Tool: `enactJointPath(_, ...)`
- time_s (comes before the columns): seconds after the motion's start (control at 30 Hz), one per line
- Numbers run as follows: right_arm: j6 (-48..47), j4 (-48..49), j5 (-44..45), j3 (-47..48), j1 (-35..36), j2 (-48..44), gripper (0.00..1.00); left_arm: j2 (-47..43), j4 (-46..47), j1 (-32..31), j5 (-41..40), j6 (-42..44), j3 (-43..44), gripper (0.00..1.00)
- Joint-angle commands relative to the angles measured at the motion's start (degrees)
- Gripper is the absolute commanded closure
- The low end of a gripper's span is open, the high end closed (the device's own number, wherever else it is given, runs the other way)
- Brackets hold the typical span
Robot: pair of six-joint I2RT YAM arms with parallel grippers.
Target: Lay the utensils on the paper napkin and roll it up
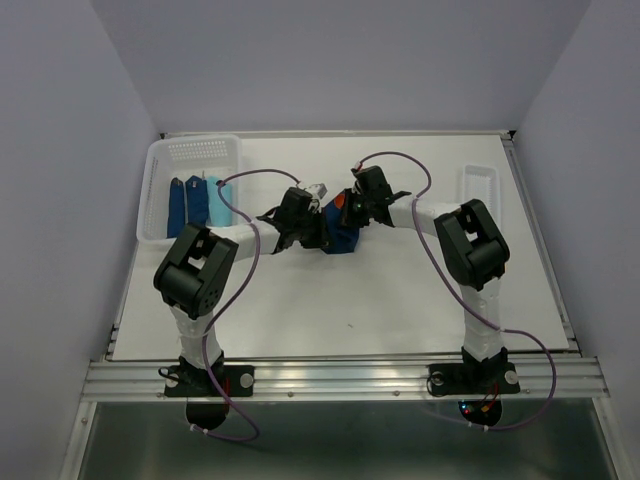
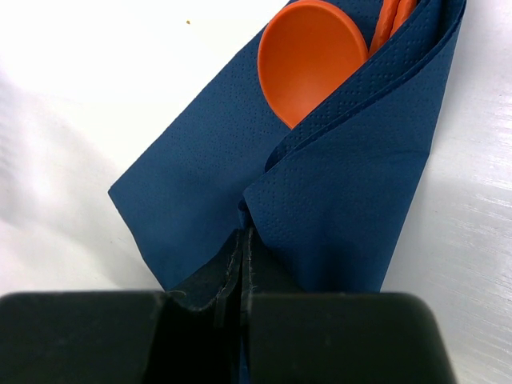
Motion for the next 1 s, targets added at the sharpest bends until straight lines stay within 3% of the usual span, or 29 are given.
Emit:
enactJointPath(0.0,-0.69,-2.21,3.6,-1.17,0.43,0.78,0.99,-1.48,3.12,-0.86,3.21,0.48,-0.78,1.0)
enactJointPath(0.43,-0.69,-2.21,3.25,-1.43,0.43,-0.53,0.99,4.32,4.26,-1.3,1.45,-0.31,0.8,1.0)
enactJointPath(0.97,-1.48,-2.21,2.63,-0.47,0.43,-6.78,0.99,5.29,4.35,-1.3,1.54,-0.31,-0.78,1.0)
